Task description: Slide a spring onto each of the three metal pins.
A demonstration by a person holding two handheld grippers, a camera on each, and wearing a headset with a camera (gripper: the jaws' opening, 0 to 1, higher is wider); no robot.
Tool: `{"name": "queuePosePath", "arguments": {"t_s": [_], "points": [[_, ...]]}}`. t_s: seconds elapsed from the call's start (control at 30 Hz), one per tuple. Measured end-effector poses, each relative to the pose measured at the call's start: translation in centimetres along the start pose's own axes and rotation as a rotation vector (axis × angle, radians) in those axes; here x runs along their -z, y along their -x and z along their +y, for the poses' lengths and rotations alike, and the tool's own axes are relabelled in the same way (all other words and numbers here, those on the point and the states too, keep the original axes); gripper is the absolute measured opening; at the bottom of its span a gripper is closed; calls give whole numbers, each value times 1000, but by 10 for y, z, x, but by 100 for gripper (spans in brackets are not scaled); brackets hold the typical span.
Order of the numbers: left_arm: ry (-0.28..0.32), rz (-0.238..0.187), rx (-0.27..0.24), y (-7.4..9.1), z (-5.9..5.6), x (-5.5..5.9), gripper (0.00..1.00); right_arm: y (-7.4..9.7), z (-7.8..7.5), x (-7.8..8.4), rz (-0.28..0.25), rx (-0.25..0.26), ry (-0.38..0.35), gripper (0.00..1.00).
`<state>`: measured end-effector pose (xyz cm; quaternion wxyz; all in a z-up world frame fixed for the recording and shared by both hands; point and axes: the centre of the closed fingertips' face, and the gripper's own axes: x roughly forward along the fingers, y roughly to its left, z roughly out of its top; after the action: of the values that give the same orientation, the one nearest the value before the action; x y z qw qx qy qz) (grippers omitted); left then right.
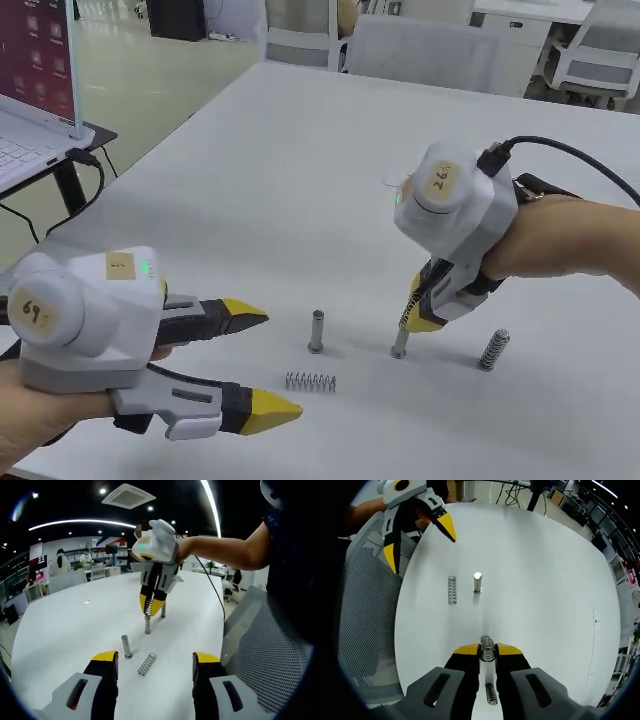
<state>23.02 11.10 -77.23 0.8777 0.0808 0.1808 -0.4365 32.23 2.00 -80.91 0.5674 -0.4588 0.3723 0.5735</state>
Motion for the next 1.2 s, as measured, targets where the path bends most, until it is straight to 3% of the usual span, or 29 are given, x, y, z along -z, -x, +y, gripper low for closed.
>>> {"name": "queuePosePath", "arguments": {"t_s": [0.67, 1.2], "points": [[-1, -1, 0, -1, 1, -1, 54, -27, 5, 7, 30, -13, -10, 9], [-1, 2, -4, -1, 2, 0, 53, -39, 5, 12, 41, -14, -26, 9]]}}
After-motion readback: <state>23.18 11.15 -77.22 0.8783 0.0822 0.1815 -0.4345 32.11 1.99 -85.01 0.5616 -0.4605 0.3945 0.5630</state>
